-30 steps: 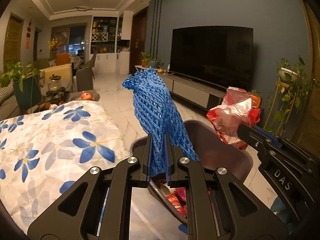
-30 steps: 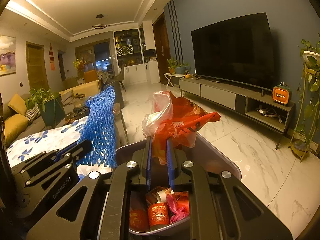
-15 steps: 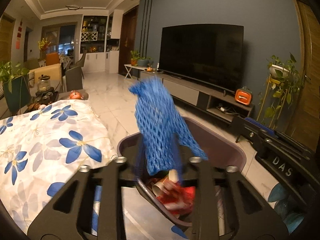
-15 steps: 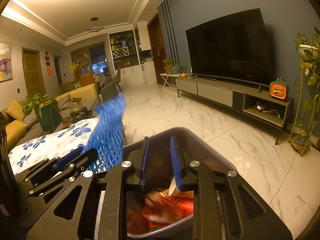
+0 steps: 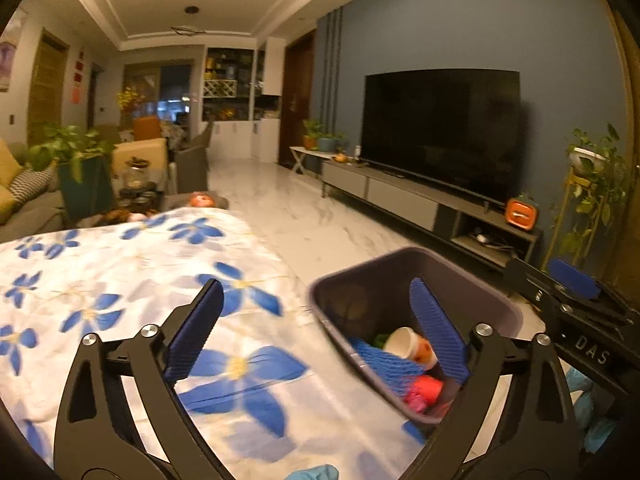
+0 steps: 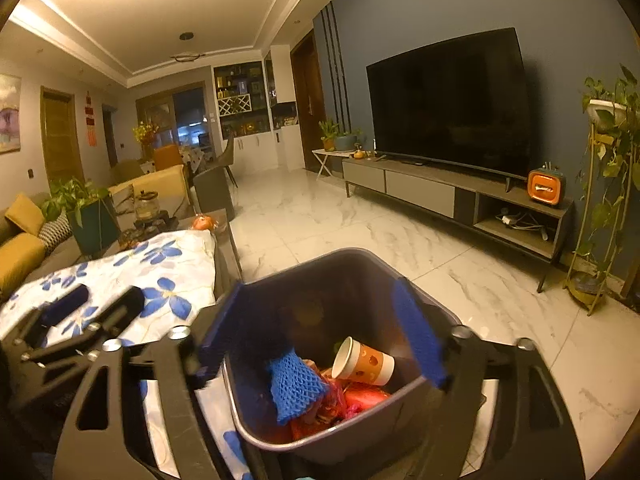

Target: Collect trash

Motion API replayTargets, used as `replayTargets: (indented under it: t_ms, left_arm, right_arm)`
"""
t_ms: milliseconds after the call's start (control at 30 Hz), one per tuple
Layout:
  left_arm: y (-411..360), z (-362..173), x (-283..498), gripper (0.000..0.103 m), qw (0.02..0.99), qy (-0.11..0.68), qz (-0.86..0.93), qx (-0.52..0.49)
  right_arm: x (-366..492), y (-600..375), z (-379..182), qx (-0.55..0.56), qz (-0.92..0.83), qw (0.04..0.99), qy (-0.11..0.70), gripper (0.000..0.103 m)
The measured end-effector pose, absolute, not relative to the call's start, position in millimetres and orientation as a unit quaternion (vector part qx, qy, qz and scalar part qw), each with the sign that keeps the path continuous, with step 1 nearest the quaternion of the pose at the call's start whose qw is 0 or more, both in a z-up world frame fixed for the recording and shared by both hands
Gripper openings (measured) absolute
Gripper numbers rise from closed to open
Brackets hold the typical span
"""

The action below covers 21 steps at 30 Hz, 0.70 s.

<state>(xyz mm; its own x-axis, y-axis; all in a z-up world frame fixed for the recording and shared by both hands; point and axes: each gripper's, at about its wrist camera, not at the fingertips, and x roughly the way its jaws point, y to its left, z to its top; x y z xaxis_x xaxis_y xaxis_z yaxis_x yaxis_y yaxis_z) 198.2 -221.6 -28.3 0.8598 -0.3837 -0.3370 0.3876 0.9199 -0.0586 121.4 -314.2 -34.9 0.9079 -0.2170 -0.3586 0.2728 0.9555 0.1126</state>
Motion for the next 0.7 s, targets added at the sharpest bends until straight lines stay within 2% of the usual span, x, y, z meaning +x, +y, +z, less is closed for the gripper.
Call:
replayTargets:
  t_ms: [67,133,300,367,533,700]
  left_arm:
    - [-211.2,-25.5,192.6,0.097,0.968,0.171,-0.184,0.005]
    - [-198.0,-23.0,186.0,0.097,0.971,0.17,-0.17,0.004]
    - [-173.7,-18.4,168.6,0.097,0.974,0.172,-0.149,0.004]
    - [-163.8,-16.2,158.7,0.097,0.975,0.169,-0.144,0.006]
    - [-140.9,-15.0,133.0,0.097,0.976,0.164,-0.142,0.005]
    - [-123.8,-10.3,109.7,0.097,0.977,0.162,-0.141,0.002]
  right_arm:
    - [117.5,-309.3,-35.1,0.077,-0.126,0.974,0.174,0.081]
    - [114.3,-303.5,-34.5,0.073,-0.13,0.973,0.177,0.087]
    - [101.2,-288.2,-32.3,0.064,-0.14,0.972,0.18,0.09]
    - [95.2,-279.9,-30.9,0.058,-0.146,0.971,0.179,0.097]
    - [72.4,-250.3,-26.3,0.013,-0.17,0.973,0.153,0.097]
    - [51.1,-233.1,-22.0,0.029,-0.15,0.975,0.16,0.097]
